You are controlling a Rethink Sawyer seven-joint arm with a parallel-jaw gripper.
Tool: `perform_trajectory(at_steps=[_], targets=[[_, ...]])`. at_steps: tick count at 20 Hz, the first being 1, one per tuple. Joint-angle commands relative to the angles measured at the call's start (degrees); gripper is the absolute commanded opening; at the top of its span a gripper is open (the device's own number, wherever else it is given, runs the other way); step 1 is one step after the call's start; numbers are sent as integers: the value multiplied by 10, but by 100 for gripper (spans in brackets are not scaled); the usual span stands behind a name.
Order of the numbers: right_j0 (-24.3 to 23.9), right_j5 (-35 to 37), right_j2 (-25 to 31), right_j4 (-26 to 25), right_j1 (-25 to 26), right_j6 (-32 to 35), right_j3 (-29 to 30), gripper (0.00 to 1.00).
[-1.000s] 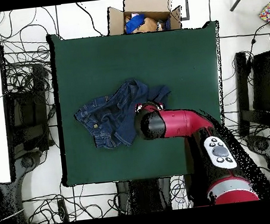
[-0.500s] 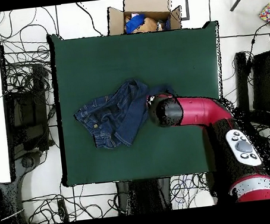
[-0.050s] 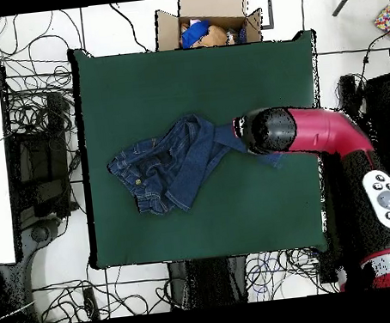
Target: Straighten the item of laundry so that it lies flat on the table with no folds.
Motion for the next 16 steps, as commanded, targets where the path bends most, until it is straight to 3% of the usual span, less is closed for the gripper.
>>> perform_trajectory(at_steps=[1,5,11,16], targets=[[-3,76,77,-22,16,-143,-86,100],[7,79,71,-15,13,-132,-78,100],[27,28,63,-7,8,-79,-7,100],[0,7,74,-3,15,-84,42,100]])
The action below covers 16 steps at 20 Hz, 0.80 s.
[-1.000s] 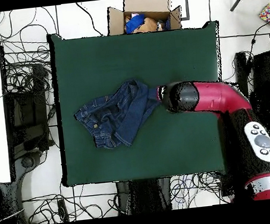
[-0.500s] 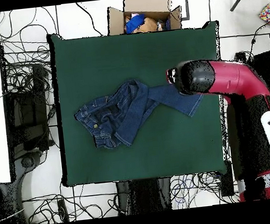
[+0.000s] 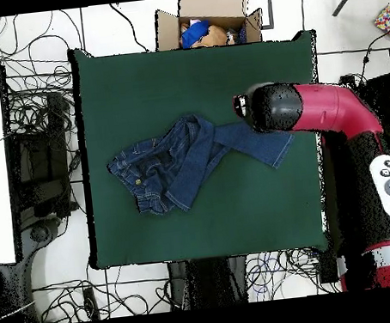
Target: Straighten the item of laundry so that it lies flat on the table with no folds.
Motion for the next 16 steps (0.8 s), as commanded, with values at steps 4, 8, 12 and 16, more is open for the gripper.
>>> perform_trajectory(at_steps=[4,8,12,16], targets=[[-18,-33,50,-9,19,-34,104,100],[-26,-48,55,-14,37,-35,104,100],[-33,-48,60,-17,43,-39,102,100],[-42,-44,68,-19,50,-49,98,100]])
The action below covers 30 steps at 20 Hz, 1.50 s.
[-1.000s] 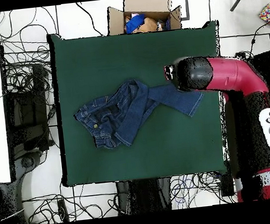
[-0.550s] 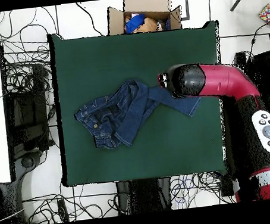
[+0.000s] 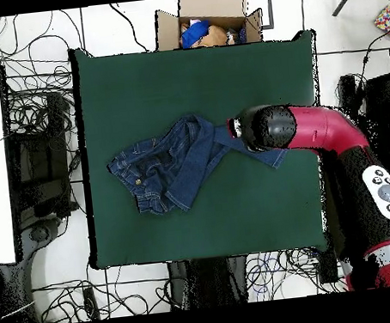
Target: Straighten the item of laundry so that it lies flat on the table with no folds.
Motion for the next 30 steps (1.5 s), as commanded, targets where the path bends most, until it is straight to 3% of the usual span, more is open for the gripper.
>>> perform_trajectory(at_steps=[1,10,15,22,30], targets=[[-10,-18,52,-18,29,-52,31,100],[-27,-29,65,-36,49,-70,28,100],[-15,-58,42,-55,19,-32,37,100],[-7,-29,42,-62,19,-37,23,100],[-25,-66,32,-92,20,-25,76,100]])
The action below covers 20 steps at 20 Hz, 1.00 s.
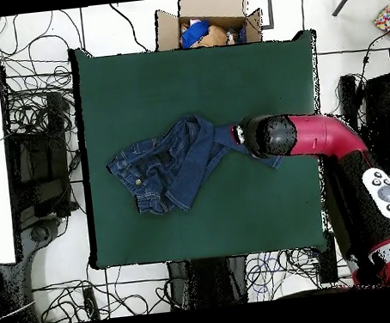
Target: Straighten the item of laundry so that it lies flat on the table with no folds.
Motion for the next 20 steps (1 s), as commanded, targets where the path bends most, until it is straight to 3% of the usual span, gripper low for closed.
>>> perform_trajectory(at_steps=[1,13,20], targets=[[-1,-52,11,-46,-3,-18,71,100],[-6,-114,-18,-87,16,21,116,100],[-26,-82,-2,-77,24,-9,104,100]])
